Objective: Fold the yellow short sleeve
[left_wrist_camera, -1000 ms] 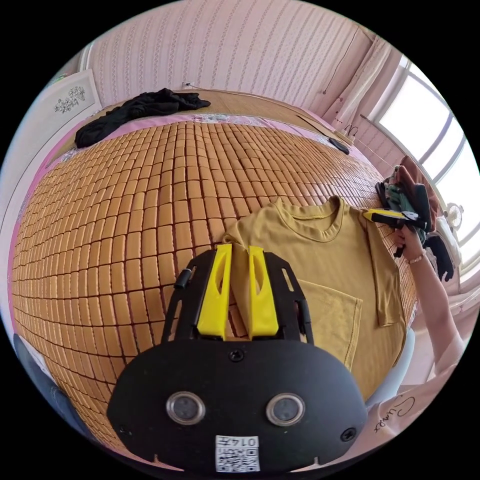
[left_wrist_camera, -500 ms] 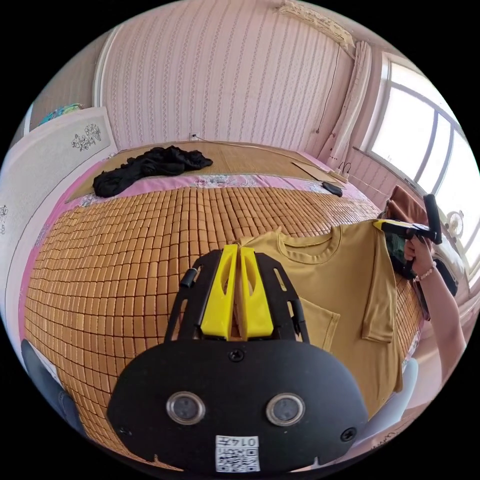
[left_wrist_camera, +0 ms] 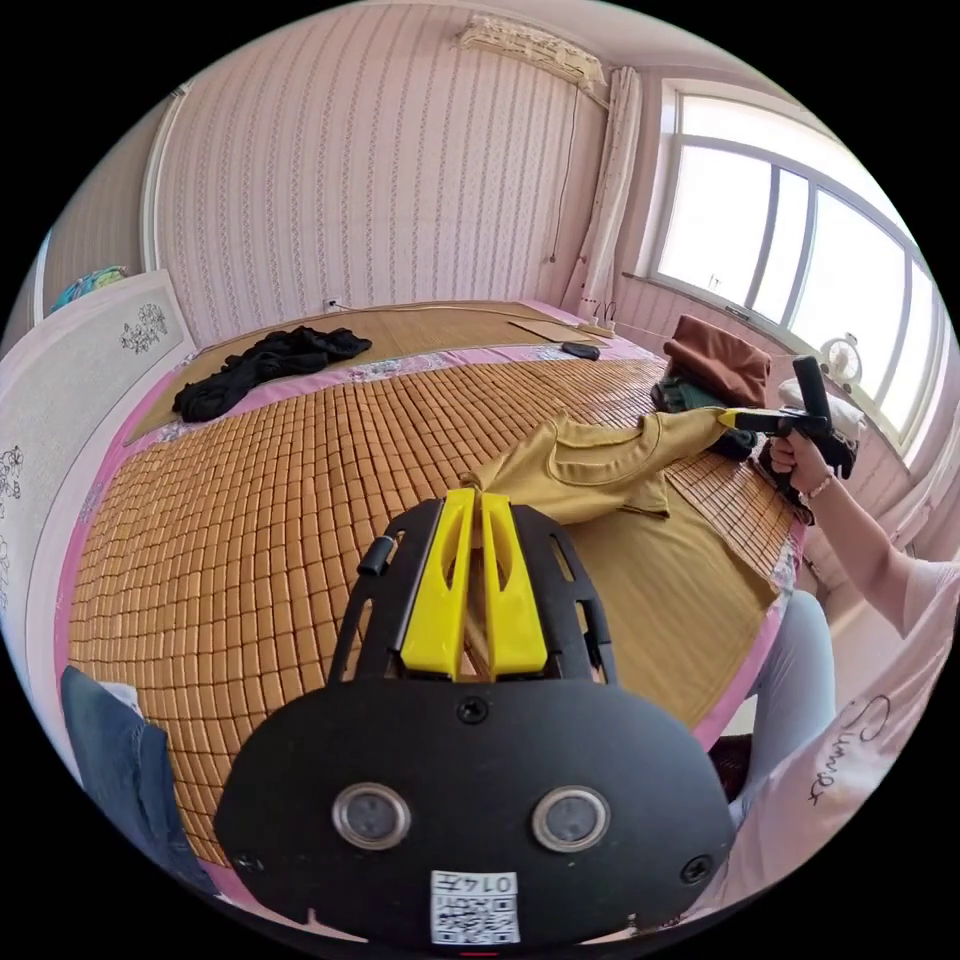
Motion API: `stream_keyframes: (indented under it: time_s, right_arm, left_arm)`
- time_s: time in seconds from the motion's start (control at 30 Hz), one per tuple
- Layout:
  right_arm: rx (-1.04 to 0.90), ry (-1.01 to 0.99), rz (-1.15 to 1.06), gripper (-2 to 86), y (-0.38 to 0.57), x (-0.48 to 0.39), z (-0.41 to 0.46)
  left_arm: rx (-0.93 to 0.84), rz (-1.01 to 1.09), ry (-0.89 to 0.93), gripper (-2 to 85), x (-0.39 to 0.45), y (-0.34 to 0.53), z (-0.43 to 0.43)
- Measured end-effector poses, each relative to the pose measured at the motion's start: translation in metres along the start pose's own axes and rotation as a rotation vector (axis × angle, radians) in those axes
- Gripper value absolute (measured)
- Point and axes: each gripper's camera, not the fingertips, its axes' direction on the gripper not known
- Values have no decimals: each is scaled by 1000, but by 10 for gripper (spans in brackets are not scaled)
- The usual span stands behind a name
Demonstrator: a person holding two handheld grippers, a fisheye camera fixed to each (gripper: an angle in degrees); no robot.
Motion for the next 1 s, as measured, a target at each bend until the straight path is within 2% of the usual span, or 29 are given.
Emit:
stream_keyframes:
  time_s: [0.17,0.27,0.37,0.47,0.6,0.7,0.87,1.0]
  right_arm:
    - [18,-27,44,7,109,-31,-9]
    - [-64,7,93,8,159,-35,7]
    - [-79,18,121,8,183,-39,8]
    - [-62,27,112,9,193,-48,-2]
    - [-122,85,89,10,206,-58,-5]
    - [-150,129,95,11,224,-66,-12]
    - [-77,127,53,16,245,-89,-37]
    - [-49,77,-51,37,223,-121,-18]
  left_arm:
    - [-104,-58,55,-9,31,107,-21]
    - [-183,-71,38,-9,42,149,-11]
    - [-154,-124,32,-7,45,169,-15]
    - [-106,-165,49,-4,50,177,-26]
    - [-158,-188,40,17,60,186,-31]
    - [-163,-182,-45,34,71,194,-53]
    - [-66,-64,-84,39,114,194,-98]
    - [12,-21,-12,48,147,178,-77]
